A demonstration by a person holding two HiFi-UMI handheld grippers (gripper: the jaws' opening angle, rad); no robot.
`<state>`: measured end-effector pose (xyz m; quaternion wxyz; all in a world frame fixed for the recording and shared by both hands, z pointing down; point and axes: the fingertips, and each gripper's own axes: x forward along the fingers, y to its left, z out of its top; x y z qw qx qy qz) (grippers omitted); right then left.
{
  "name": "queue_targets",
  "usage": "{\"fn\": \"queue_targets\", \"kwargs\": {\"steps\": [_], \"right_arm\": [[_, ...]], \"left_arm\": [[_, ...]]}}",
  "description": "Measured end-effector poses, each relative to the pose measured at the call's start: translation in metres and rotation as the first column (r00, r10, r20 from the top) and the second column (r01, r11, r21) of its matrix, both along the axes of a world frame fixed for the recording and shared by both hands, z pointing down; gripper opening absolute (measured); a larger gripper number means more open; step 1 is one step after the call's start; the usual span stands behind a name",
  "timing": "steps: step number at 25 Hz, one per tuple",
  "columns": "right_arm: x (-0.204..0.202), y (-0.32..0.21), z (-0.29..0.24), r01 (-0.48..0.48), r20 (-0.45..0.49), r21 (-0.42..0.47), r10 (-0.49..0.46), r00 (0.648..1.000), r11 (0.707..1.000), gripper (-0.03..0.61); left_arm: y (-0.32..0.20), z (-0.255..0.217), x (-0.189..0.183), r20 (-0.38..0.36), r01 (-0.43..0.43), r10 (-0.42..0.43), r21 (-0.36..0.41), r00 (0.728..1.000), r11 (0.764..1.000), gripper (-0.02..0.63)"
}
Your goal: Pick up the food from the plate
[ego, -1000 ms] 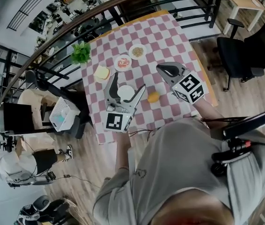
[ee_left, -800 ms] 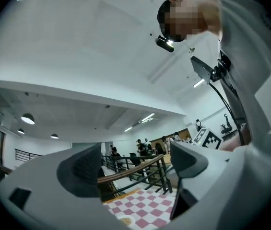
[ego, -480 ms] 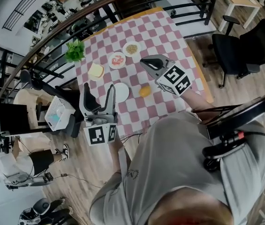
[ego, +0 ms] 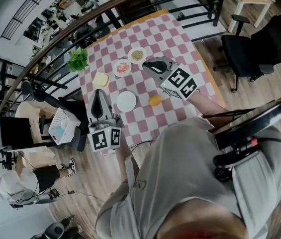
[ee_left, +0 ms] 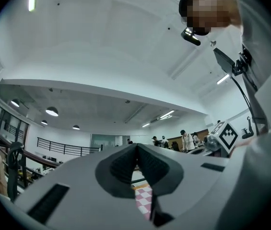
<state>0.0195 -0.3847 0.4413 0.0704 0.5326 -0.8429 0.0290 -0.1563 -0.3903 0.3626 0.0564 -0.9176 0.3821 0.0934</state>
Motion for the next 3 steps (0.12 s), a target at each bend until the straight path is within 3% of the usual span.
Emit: {"fn": "queue_targets", "kwargs": {"steps": [3], "right_arm": [[-0.0026,0.0018,0.0005,0.001,-0.004,0.005,-0.001,1.0,1.0,0.014]], "left_arm": [[-0.0021,0.0071,-0.004,-0.007,0.01,-0.011,-0.025,1.0,1.0,0.011]]}}
